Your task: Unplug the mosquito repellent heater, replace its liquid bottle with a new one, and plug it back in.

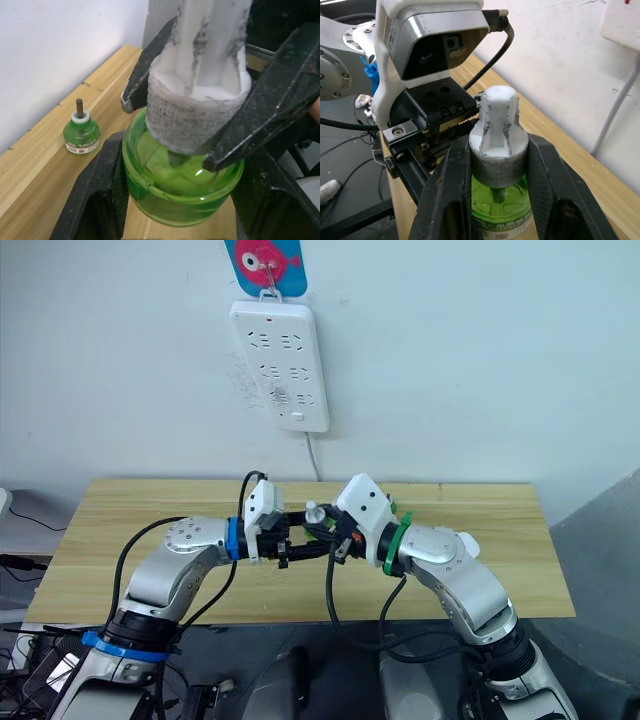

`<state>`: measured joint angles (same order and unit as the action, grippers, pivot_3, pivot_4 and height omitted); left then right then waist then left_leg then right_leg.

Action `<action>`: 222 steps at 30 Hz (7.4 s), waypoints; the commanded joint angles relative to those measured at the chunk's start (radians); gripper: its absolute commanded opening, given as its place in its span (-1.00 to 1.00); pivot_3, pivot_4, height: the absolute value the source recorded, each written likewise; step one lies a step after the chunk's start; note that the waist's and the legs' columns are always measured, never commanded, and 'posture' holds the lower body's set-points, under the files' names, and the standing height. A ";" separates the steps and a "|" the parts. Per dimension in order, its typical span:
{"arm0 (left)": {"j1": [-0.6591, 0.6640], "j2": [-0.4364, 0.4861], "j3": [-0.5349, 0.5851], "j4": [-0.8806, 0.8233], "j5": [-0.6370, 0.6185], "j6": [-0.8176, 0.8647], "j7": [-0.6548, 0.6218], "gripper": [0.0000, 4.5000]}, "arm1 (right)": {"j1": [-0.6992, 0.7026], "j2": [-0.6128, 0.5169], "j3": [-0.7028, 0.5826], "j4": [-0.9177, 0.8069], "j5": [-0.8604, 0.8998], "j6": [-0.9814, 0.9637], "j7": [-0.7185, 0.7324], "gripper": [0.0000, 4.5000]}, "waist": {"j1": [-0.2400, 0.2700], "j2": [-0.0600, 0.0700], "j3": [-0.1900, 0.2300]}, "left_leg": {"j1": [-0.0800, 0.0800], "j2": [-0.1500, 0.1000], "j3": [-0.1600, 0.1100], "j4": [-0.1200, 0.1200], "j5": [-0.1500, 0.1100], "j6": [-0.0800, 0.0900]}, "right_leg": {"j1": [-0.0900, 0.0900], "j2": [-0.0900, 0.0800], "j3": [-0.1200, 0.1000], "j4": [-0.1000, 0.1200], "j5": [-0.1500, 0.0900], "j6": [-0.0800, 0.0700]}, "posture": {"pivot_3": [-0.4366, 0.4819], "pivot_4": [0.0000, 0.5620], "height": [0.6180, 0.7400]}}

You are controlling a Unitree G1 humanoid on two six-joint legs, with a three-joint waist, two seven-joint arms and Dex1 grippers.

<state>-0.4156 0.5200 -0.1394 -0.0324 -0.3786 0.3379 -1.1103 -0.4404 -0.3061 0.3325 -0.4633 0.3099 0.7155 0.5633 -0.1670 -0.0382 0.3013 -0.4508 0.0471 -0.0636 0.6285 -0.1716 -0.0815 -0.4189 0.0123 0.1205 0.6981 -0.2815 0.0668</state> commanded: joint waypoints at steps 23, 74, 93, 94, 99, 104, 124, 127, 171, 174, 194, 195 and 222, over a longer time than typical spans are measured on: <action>0.008 0.091 0.002 -0.188 -0.070 0.093 -0.060 0.03 | 0.011 -0.221 -0.221 -0.062 0.210 -0.110 0.299 0.85 | 0.006 0.000 -0.004 | 0.000 0.000 -0.004 0.000 0.000 0.001 | 0.001 0.000 -0.003 0.001 0.000 0.000 | -0.49 -0.23 0.94; -0.053 0.034 -0.091 -0.134 0.019 -0.089 -0.097 0.03 | 0.045 -0.268 -0.200 -0.105 0.236 -0.126 0.318 1.00 | 0.017 0.001 -0.015 | 0.011 0.000 0.000 0.000 0.000 0.002 | 0.011 0.001 0.001 -0.001 -0.003 0.004 | -0.53 -0.18 0.94; -0.014 0.045 -0.075 -0.151 0.024 -0.083 -0.092 0.03 | 0.111 -0.328 -0.257 -0.139 0.232 -0.084 0.261 1.00 | 0.002 0.001 -0.015 | 0.012 0.000 0.003 -0.001 0.000 0.002 | 0.011 0.001 0.003 -0.001 -0.003 0.005 | -0.54 -0.19 0.94; -0.012 0.046 -0.074 -0.153 0.023 -0.082 -0.090 0.03 | 0.109 -0.327 -0.261 -0.157 0.258 -0.065 0.255 1.00 | 0.001 0.001 -0.015 | 0.012 0.000 0.003 -0.001 0.000 0.002 | 0.011 0.001 0.004 -0.001 -0.003 0.005 | -0.54 -0.19 0.94; -0.012 0.045 -0.077 -0.154 0.026 -0.081 -0.085 0.03 | 0.071 -0.237 -0.189 -0.190 0.232 -0.038 0.150 1.00 | -0.009 0.001 -0.015 | 0.014 0.001 0.004 -0.001 0.000 0.002 | 0.011 0.002 0.005 -0.001 -0.003 0.005 | -0.54 -0.18 0.94; -0.015 0.038 -0.085 -0.158 0.026 -0.080 -0.078 0.03 | 0.028 -0.150 -0.100 -0.146 0.146 -0.060 0.072 1.00 | -0.009 0.001 -0.015 | 0.013 0.001 0.005 -0.001 0.000 0.002 | 0.011 0.002 0.006 -0.002 -0.003 0.005 | -0.53 -0.19 0.94; -0.001 0.052 -0.081 -0.153 0.035 -0.090 -0.091 0.03 | 0.063 -0.324 -0.218 -0.198 0.281 0.022 0.208 1.00 | -0.014 0.001 -0.015 | 0.015 0.001 0.006 -0.002 0.000 0.002 | 0.011 0.002 0.007 -0.002 -0.003 0.004 | -0.57 -0.19 0.94; -0.011 0.052 -0.085 -0.146 0.038 -0.095 -0.098 0.03 | 0.030 -0.277 -0.199 -0.202 0.325 0.057 0.195 1.00 | -0.023 0.001 -0.015 | 0.014 0.001 0.007 -0.002 0.000 0.002 | 0.011 0.002 0.007 -0.002 -0.003 0.005 | -0.57 -0.19 0.94; 0.288 0.250 0.013 -0.171 0.097 -0.069 -0.047 0.03 | 0.200 -0.091 -0.145 0.552 -0.198 -0.742 -0.017 -0.89 | -0.027 0.001 -0.015 | 0.015 0.001 0.011 -0.016 0.000 0.002 | 0.010 -0.001 0.008 -0.013 -0.003 0.004 | -0.41 -0.09 0.94; 0.321 0.276 0.035 -0.216 0.081 -0.045 -0.047 0.03 | 0.145 -0.028 -0.143 0.764 -0.232 -0.856 -0.013 -0.89 | -0.024 0.002 -0.015 | 0.016 0.001 0.010 -0.018 0.000 0.002 | 0.010 0.000 0.007 -0.013 -0.003 0.004 | -0.36 -0.02 0.94; 0.307 0.272 0.052 -0.248 0.049 -0.002 -0.040 0.03 | 0.106 -0.011 -0.247 0.827 -0.154 -0.909 0.108 0.52 | 0.036 0.007 -0.011 | 0.016 0.001 0.010 -0.019 0.000 0.002 | 0.011 0.000 0.007 -0.016 -0.003 0.004 | -0.36 0.00 0.94; 0.290 0.259 0.045 -0.234 0.051 -0.012 -0.043 0.03 | 0.141 -0.050 -0.237 0.702 -0.132 -0.850 0.146 0.53 | 0.039 0.008 -0.011 | 0.016 0.001 0.010 -0.019 0.000 0.002 | 0.011 -0.001 0.007 -0.016 -0.003 0.004 | -0.36 -0.01 0.94; -0.044 0.030 -0.070 -0.119 0.005 -0.012 -0.128 0.03 | 0.003 -0.200 -0.066 -0.023 0.171 -0.132 0.292 0.53 | 0.017 0.005 -0.013 | 0.015 0.001 0.007 -0.017 0.000 0.002 | 0.012 0.000 0.005 -0.016 -0.003 0.004 | -0.54 -0.21 0.94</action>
<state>-0.4609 0.5544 -0.2289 -0.1091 -0.3405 0.3194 -1.2450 -0.4285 -0.5058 0.2622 -0.4671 0.4870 0.6086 0.8472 -0.1502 -0.0333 0.2880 -0.4356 0.0478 -0.0569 0.6116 -0.1715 -0.0797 -0.4069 0.0124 0.1252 0.6823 -0.2845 0.0708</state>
